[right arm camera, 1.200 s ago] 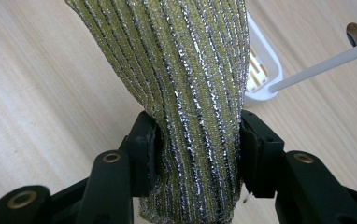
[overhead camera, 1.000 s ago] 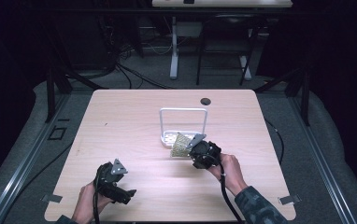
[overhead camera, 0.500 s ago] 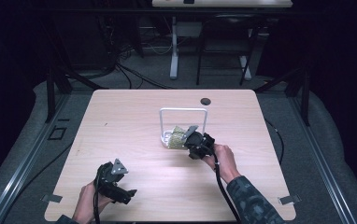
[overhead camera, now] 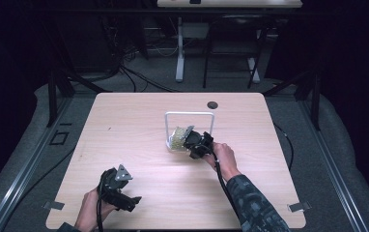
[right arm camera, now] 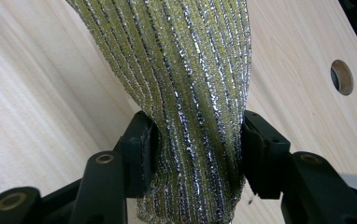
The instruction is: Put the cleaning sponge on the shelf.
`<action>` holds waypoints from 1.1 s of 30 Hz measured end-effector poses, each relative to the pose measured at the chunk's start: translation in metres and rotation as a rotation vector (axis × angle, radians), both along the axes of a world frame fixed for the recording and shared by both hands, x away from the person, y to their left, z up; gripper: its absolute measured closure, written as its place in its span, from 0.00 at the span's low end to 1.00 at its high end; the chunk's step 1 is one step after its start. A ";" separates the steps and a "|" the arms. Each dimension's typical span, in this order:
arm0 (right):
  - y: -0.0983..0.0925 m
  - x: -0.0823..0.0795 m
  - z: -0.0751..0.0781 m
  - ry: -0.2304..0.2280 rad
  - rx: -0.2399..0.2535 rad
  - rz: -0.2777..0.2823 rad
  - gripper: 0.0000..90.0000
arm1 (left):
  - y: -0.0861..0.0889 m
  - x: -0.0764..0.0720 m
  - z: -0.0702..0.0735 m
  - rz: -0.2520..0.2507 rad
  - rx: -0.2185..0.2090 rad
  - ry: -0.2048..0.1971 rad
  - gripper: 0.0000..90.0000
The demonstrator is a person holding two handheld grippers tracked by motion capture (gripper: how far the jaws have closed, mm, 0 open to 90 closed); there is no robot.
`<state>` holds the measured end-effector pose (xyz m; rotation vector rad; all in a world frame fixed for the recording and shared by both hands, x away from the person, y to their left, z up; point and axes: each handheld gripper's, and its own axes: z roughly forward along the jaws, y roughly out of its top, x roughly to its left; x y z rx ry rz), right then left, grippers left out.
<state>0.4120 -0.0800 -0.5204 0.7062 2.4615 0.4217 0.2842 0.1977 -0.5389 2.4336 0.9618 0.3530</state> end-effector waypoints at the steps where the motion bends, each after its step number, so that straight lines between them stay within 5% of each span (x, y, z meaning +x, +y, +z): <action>1: 0.001 0.001 -0.001 -0.003 -0.010 0.002 0.54 | 0.000 0.000 0.000 0.001 0.001 0.000 0.01; 23: 0.017 0.017 -0.016 -0.010 -0.120 0.026 0.40 | -0.002 -0.001 -0.001 -0.010 0.006 0.012 0.01; 33: 0.014 0.018 -0.017 0.005 -0.095 0.014 0.37 | -0.003 -0.001 -0.002 -0.016 0.008 0.022 0.01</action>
